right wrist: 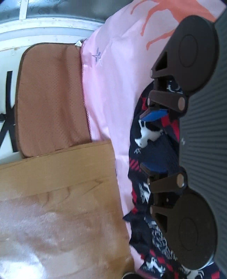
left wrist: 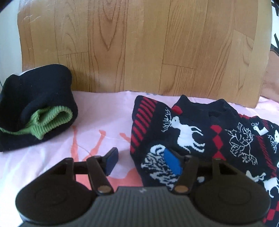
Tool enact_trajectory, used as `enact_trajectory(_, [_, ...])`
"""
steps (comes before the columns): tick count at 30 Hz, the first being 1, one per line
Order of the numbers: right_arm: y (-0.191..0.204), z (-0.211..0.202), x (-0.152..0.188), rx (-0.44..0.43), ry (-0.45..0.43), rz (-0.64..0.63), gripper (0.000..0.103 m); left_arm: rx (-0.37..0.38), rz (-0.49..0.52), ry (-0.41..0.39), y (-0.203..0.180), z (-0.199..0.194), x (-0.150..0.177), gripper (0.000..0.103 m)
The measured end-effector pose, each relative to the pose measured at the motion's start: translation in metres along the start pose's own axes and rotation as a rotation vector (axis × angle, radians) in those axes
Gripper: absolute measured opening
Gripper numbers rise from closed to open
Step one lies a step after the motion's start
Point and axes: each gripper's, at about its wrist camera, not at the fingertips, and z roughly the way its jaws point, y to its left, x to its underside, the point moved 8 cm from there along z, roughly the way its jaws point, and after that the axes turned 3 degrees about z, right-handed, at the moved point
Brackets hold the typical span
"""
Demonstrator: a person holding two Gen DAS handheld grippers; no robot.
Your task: Fold small clothes
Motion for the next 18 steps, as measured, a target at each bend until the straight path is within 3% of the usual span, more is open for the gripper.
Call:
enact_trajectory(1, [0.0, 0.007, 0.003, -0.007, 0.036, 0.005, 0.053, -0.004, 0.002, -0.002, 0.0, 0.0, 0.0, 0.063])
enact_trajectory(4, [0.011, 0.013, 0.012, -0.014, 0.076, -0.078, 0.009, -0.007, 0.001, -0.004, 0.001, 0.0, 0.001, 0.063])
enact_trajectory(7, [0.015, -0.014, -0.003, 0.037, -0.069, -0.137, 0.009, -0.003, 0.001, -0.01, 0.0, 0.0, 0.001, 0.054])
enact_trajectory(9, [-0.002, -0.038, -0.021, 0.125, -0.19, -0.104, 0.007, 0.003, 0.01, -0.014, -0.001, -0.001, 0.001, 0.049])
enact_trajectory(10, [-0.011, -0.044, -0.025, 0.15, -0.203, -0.077, 0.007, -0.003, 0.019, -0.016, -0.002, -0.001, 0.001, 0.048])
enact_trajectory(12, [-0.03, -0.042, -0.015, 0.212, -0.159, -0.048, 0.003, -0.02, 0.034, -0.019, -0.004, -0.002, 0.001, 0.05])
enact_trajectory(15, [-0.043, -0.031, 0.017, 0.183, -0.015, -0.038, 0.006, -0.033, 0.032, -0.019, -0.003, -0.001, 0.001, 0.055])
enact_trajectory(18, [-0.041, -0.045, 0.019, 0.144, -0.056, 0.02, 0.009, -0.041, 0.019, -0.014, 0.0, 0.0, 0.001, 0.061])
